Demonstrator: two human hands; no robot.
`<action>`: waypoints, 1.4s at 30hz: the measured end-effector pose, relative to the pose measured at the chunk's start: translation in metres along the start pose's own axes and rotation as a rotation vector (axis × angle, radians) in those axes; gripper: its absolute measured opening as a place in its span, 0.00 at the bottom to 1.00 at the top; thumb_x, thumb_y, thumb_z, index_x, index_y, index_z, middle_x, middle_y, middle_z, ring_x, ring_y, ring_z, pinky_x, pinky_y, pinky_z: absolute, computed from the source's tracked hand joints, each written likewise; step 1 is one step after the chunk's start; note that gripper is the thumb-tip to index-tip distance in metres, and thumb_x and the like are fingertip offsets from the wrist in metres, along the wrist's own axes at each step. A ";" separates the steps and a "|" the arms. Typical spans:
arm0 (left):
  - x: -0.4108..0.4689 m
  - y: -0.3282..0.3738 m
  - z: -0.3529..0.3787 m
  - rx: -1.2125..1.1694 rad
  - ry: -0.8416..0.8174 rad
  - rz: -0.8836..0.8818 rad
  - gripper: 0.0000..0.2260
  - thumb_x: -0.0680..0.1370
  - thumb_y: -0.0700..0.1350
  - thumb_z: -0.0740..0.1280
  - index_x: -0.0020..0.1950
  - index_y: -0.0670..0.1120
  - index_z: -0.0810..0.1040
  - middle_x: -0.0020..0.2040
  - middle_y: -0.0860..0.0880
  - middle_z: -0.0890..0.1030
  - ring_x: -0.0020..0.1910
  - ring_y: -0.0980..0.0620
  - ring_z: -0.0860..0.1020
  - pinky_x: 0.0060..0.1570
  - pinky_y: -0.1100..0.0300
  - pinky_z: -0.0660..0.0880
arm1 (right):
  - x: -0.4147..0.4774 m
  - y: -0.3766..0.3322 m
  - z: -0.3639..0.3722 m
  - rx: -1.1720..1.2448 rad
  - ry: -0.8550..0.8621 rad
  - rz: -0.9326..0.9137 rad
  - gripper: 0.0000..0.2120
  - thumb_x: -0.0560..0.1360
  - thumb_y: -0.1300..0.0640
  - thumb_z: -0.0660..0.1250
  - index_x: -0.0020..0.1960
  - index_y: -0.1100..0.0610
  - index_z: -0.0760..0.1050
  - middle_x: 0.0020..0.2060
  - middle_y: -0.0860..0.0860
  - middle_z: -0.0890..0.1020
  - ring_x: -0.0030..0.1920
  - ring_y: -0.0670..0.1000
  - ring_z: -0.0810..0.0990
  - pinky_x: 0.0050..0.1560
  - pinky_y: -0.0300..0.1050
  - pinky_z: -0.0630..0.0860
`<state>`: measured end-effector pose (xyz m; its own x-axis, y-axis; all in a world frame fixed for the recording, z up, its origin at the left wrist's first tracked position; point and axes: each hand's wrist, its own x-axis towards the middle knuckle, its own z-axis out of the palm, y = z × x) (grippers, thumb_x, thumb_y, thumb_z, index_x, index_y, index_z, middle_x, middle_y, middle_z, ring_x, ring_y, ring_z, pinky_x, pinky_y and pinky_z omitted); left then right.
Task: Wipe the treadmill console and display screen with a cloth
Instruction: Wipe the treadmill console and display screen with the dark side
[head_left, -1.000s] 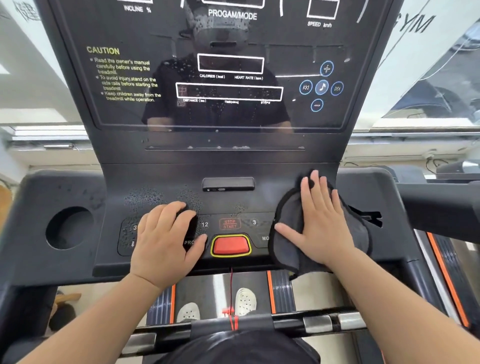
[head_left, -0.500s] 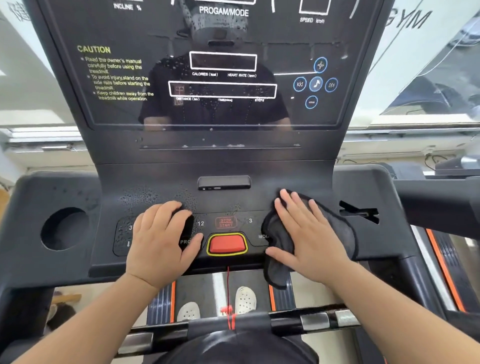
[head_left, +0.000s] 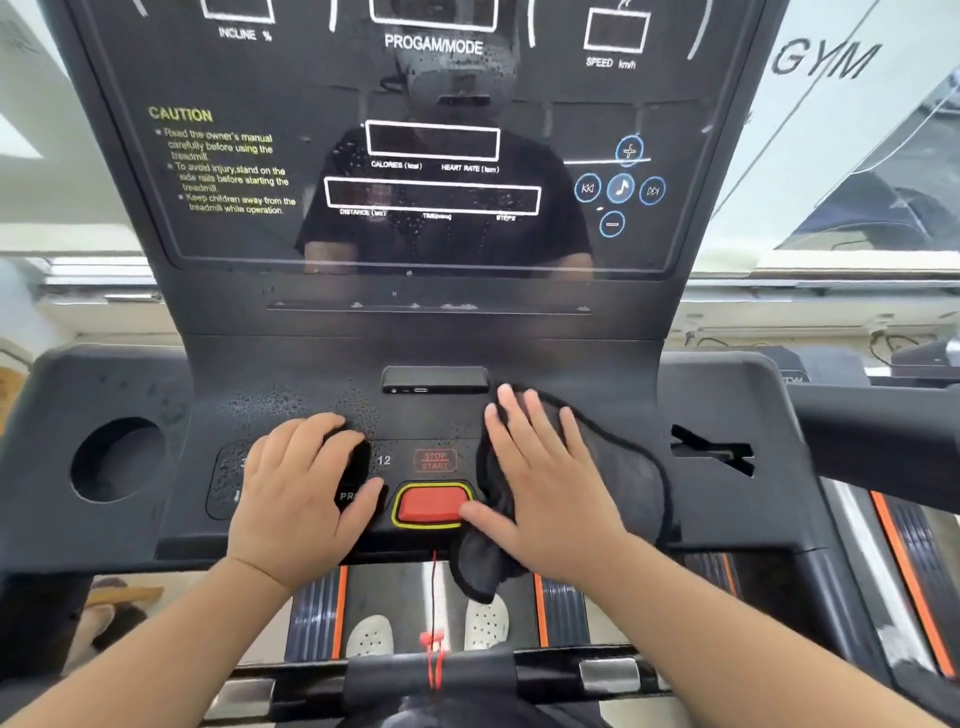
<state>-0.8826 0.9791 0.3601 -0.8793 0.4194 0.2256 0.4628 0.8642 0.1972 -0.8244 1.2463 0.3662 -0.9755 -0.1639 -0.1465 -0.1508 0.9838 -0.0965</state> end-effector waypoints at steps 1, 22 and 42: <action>0.001 0.001 0.000 0.003 -0.004 -0.007 0.22 0.75 0.57 0.61 0.56 0.42 0.81 0.59 0.43 0.80 0.59 0.39 0.74 0.60 0.44 0.67 | -0.011 0.005 0.005 -0.010 -0.013 -0.057 0.44 0.79 0.26 0.47 0.84 0.54 0.48 0.84 0.51 0.46 0.83 0.54 0.41 0.81 0.62 0.47; 0.000 0.001 0.000 0.042 -0.039 -0.037 0.27 0.73 0.62 0.62 0.59 0.42 0.80 0.61 0.42 0.78 0.59 0.36 0.75 0.60 0.42 0.68 | -0.014 -0.002 0.014 0.006 -0.007 -0.087 0.41 0.80 0.29 0.43 0.84 0.54 0.46 0.84 0.51 0.44 0.83 0.54 0.41 0.82 0.61 0.46; 0.001 -0.133 -0.046 -0.028 -0.043 -0.032 0.28 0.75 0.62 0.59 0.64 0.43 0.77 0.65 0.42 0.76 0.64 0.37 0.72 0.63 0.39 0.66 | 0.029 -0.089 0.000 0.138 -0.046 0.409 0.57 0.65 0.20 0.23 0.83 0.56 0.36 0.82 0.56 0.35 0.82 0.56 0.34 0.80 0.60 0.36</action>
<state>-0.9396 0.8522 0.3779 -0.8974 0.4038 0.1776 0.4368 0.8696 0.2301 -0.8390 1.1540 0.3702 -0.9421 0.2311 -0.2431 0.2722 0.9502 -0.1519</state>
